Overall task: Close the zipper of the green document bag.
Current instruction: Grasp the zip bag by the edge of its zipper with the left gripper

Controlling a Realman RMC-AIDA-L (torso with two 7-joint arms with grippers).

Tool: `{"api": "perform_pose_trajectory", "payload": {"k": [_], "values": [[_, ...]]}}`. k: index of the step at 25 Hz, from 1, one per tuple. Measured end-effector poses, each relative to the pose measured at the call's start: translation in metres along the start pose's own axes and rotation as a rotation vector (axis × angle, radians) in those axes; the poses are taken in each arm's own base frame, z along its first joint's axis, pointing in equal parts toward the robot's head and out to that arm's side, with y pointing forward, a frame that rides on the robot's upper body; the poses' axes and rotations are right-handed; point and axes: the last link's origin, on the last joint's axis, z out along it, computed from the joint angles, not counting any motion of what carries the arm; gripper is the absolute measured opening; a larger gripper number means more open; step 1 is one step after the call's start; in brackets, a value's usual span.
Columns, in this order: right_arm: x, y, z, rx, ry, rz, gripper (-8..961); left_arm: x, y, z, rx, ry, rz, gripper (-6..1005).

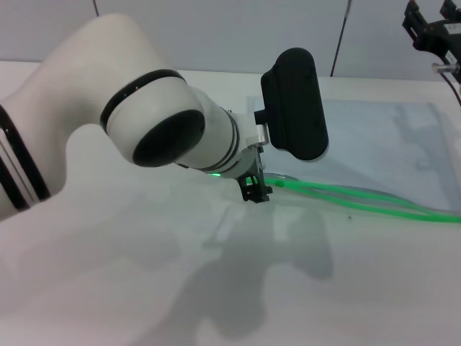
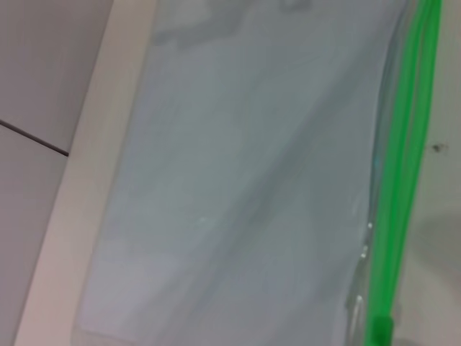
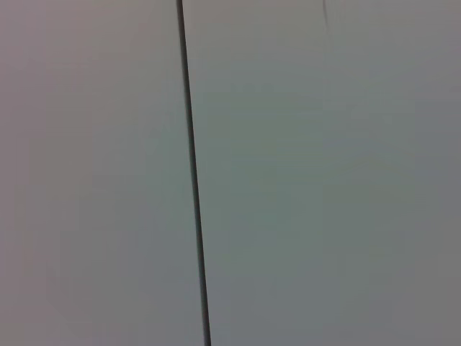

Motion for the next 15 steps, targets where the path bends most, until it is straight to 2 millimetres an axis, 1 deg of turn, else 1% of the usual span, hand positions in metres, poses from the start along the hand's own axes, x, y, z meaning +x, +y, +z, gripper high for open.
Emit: {"api": "perform_pose_trajectory", "payload": {"k": [9,15], "values": [[-0.001,0.001,0.001,-0.002,-0.003,0.009,640,0.001,-0.004,0.005,0.018,0.008,0.007,666],[-0.002,0.001,0.001,-0.003,-0.004,0.012,640,-0.002,-0.004,0.013,0.028,0.008,0.022,663]]}}
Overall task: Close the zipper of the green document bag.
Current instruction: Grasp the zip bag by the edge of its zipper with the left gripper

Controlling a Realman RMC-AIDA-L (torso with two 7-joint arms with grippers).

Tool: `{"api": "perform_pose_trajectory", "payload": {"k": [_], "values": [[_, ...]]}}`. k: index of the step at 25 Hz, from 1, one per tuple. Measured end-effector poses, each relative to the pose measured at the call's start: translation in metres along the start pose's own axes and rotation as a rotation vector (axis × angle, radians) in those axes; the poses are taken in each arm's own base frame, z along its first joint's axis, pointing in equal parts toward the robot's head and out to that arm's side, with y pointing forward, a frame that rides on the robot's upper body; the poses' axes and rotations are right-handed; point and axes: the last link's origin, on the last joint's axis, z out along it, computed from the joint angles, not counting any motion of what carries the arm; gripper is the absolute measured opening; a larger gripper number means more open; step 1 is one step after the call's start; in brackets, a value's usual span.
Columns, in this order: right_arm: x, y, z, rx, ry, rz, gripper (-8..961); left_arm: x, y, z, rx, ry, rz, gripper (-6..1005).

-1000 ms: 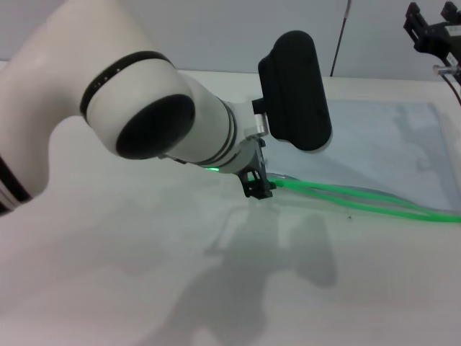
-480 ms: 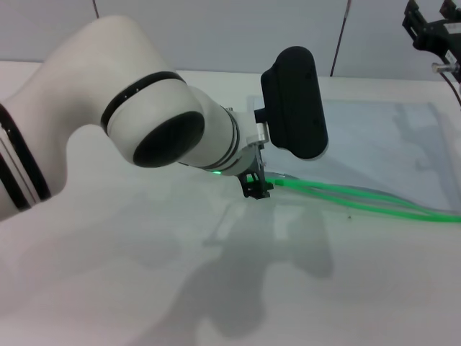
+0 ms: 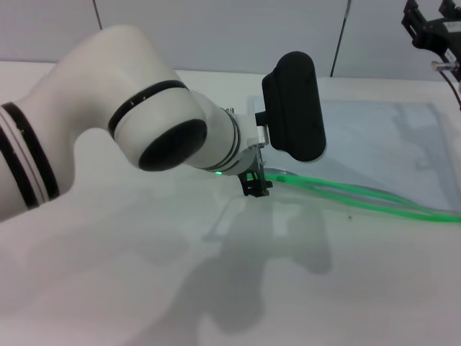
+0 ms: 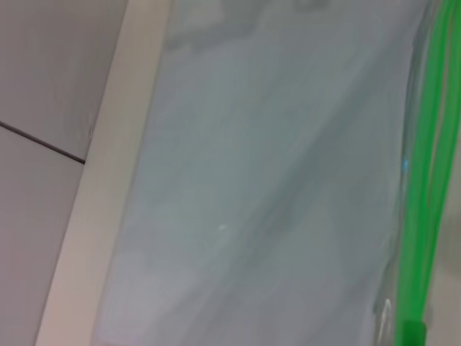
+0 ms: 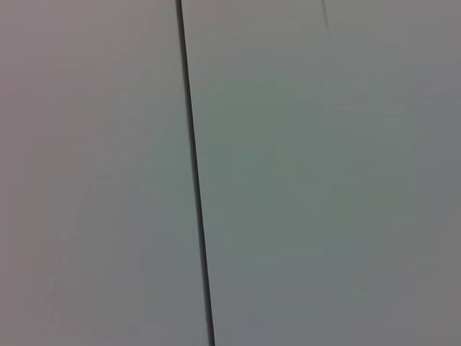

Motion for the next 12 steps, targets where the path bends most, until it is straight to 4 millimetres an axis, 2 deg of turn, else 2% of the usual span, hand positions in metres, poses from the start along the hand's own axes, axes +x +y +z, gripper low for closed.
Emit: {"api": "perform_pose_trajectory", "payload": {"k": [12], "values": [[-0.001,0.001,0.001,-0.003,-0.001,-0.001,639,-0.001,-0.004,0.013,0.056,0.072,0.044,658]]}}
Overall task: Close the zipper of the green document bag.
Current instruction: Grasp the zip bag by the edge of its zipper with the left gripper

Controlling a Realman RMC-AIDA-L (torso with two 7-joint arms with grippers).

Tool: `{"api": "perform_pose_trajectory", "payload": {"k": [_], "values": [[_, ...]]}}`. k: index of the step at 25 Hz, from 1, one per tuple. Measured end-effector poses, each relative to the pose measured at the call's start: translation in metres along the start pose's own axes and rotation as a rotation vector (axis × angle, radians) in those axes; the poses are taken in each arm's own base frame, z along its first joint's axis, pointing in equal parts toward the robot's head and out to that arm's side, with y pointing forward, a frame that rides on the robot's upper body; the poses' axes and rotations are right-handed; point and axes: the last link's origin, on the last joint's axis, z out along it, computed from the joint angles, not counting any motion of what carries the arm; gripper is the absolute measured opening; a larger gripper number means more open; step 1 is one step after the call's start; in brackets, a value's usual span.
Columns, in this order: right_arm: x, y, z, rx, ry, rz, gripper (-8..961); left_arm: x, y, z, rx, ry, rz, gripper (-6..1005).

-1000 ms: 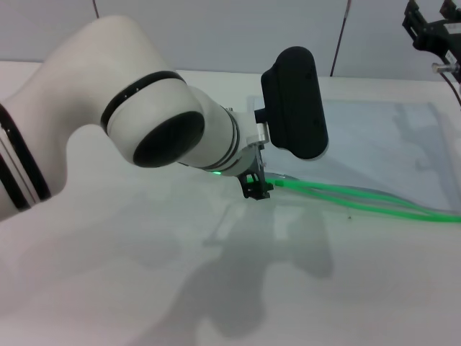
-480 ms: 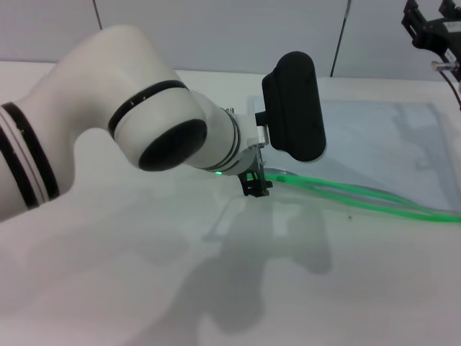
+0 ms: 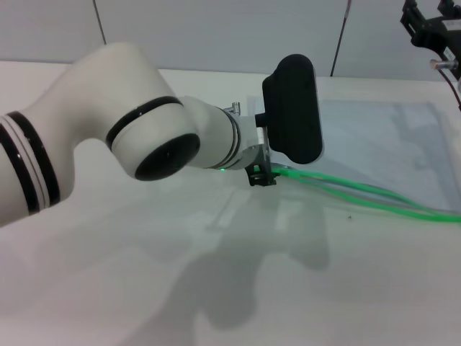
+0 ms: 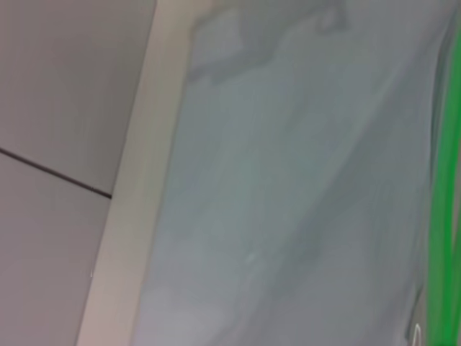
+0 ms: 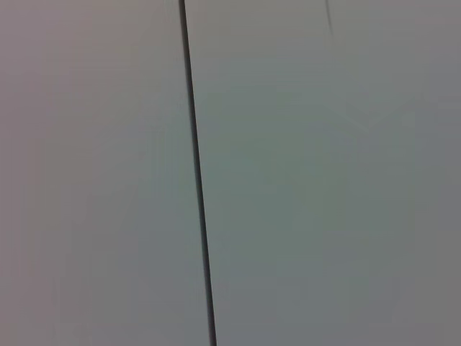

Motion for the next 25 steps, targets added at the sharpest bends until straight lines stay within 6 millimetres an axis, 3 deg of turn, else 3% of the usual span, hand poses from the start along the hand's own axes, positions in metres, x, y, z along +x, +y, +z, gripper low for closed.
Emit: {"api": "perform_pose_trajectory", "payload": {"k": [7,18,25], "values": [[0.0,0.0,0.0,0.0,0.0,0.0,639,0.004,0.007,0.004,0.021,0.064,0.039,655],[0.001,0.0,0.0,0.0,0.008,-0.002,638,-0.007,0.01,0.012,0.024,0.064,0.037,650],[0.001,0.002,0.001,-0.006,0.009,-0.004,639,-0.009,0.011,0.014,0.025,0.059,0.043,496]]}}
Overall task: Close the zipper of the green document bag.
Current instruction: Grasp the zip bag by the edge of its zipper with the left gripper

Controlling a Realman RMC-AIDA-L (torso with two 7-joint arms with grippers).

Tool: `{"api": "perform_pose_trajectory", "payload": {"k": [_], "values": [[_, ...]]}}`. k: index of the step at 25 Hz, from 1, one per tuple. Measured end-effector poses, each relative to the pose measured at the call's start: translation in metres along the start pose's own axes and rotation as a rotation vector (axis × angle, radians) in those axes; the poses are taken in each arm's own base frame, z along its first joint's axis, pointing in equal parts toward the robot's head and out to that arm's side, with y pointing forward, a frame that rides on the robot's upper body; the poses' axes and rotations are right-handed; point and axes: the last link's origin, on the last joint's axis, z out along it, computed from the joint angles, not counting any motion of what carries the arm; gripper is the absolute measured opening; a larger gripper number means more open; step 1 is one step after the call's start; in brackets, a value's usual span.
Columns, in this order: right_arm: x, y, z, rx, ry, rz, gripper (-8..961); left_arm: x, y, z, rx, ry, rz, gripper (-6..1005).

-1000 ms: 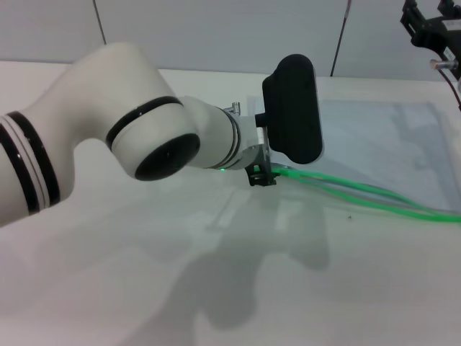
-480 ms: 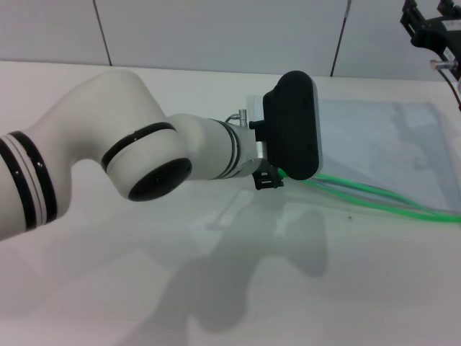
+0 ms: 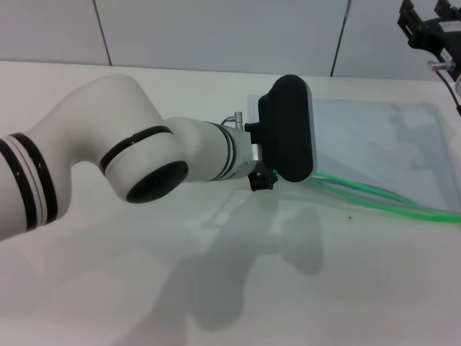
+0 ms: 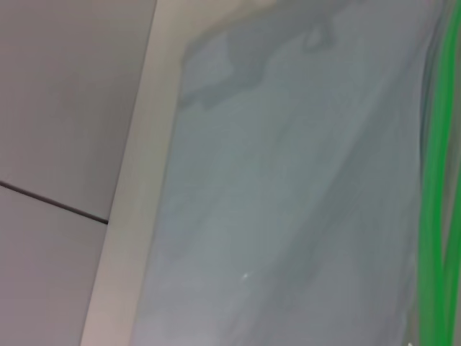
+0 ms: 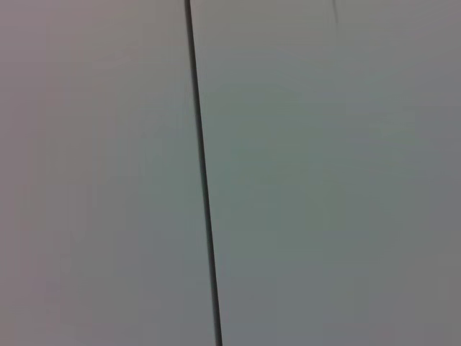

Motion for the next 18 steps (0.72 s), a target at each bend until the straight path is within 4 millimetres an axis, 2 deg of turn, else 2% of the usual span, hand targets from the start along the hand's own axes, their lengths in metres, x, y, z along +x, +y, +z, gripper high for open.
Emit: {"api": "perform_pose_trajectory", "payload": {"k": [4,18], "values": [[-0.0001,0.0008,0.0002,-0.003,0.0,-0.001,638,-0.0003,-0.0017,0.0012,0.01,0.01,-0.001,383],[-0.001,0.0026,0.0007,-0.009,-0.003,-0.003,631,0.0031,-0.0102,0.0028,0.054,0.069,-0.048,151]]}}
